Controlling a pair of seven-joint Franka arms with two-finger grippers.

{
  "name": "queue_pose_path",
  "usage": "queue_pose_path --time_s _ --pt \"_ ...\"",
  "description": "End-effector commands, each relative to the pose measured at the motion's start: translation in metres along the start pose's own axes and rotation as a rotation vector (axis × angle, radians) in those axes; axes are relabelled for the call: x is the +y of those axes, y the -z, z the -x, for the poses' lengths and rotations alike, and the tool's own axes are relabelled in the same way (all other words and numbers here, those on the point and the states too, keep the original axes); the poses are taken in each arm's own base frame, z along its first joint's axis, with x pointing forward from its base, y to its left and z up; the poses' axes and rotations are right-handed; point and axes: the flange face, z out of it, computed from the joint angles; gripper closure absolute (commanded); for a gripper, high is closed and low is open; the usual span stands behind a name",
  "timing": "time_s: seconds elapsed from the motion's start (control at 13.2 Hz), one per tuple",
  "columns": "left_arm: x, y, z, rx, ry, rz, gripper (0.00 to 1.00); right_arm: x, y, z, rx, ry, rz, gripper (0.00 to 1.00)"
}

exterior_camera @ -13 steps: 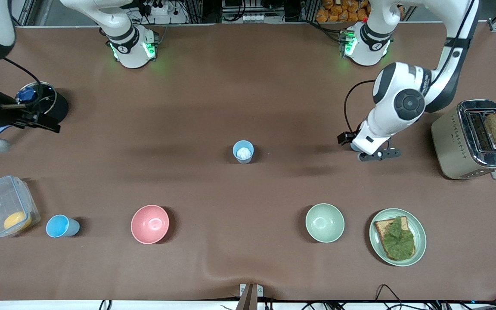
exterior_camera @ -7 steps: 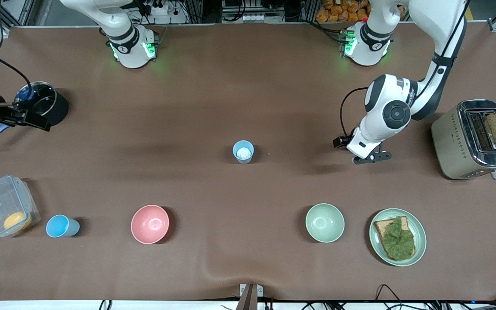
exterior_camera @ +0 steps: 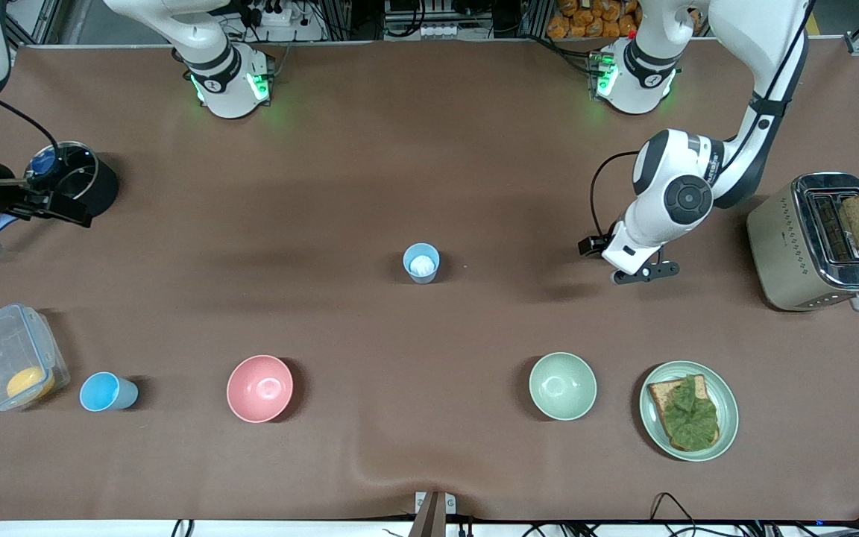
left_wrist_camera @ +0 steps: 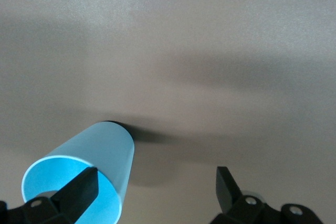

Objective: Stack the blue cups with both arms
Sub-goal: 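Close the left gripper on the blue cup near the toaster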

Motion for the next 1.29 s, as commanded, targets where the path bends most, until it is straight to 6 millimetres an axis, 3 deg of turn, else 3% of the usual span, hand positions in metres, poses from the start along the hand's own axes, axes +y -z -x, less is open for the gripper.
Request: queue_pose_path --time_s 0.0,0.46,0.99,1.06,1.14,1.22 --pt "-0.004 0.007 0.005 -0.016 0.015 -0.02 0.0 0.0 0.004 0.004 0.009 0.018 0.016 0.0" --pt "-0.006 0.023 0.005 -0.048 0.012 -0.042 0.0 0.003 0.003 0.003 0.008 0.032 0.011 0.0" --pt "-0.013 -0.008 0.003 -0.073 0.028 -0.044 0.0 -0.001 0.003 0.005 0.002 0.034 0.012 0.0" --pt "-0.013 -0.011 0.002 -0.075 0.03 -0.044 0.06 0.0 0.003 0.004 0.002 0.03 0.012 0.0" --pt "-0.013 -0.013 0.001 -0.076 0.03 -0.044 0.41 -0.002 0.003 0.005 0.001 0.03 0.012 0.0" --pt "-0.012 -0.013 0.0 -0.076 0.03 -0.044 0.64 -0.002 0.003 0.005 0.001 0.029 0.012 0.0"
